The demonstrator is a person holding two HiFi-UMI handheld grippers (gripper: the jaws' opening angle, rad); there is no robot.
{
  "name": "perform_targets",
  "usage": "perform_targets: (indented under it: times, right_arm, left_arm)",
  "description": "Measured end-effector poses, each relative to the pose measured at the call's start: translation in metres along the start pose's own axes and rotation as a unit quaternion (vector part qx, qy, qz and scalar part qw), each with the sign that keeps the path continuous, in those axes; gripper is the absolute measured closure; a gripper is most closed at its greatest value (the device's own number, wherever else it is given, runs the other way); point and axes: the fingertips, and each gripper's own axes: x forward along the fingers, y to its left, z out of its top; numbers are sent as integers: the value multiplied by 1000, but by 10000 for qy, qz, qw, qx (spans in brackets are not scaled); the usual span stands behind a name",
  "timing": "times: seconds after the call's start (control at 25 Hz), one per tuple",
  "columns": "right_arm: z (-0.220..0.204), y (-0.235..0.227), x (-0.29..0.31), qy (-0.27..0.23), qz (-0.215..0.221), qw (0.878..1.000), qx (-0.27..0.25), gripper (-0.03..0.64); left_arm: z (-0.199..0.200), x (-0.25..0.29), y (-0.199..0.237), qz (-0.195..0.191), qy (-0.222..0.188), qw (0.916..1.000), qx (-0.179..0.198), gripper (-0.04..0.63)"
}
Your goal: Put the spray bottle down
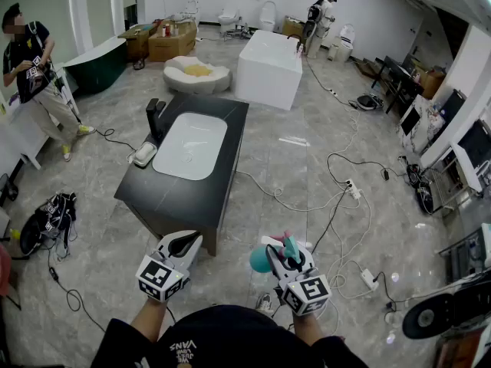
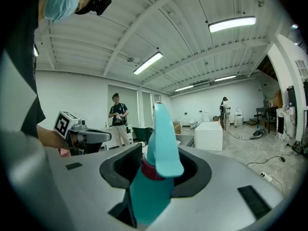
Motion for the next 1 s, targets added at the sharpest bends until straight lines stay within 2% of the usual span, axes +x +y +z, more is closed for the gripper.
perform_targets:
  times: [0.28,0.56,0.76,1.0]
  right_arm:
    - [1,0,8,-37,-68,9999,68,436]
    - [3,-8,22,-44,177,9993,317,433]
    - [-4,-42,35,45,278,9987,430,433]
    - [4,-102,60,218,572,9976,319,434]
  left_arm:
    - [0,3,7,-81,-12,10000,23,571]
    - [-9,22,13,-134,86,9998,-110,571]
    - [-11,58,11,-66,123,9998,-143,571]
    - [6,125,14,138,92,9997,-194,571]
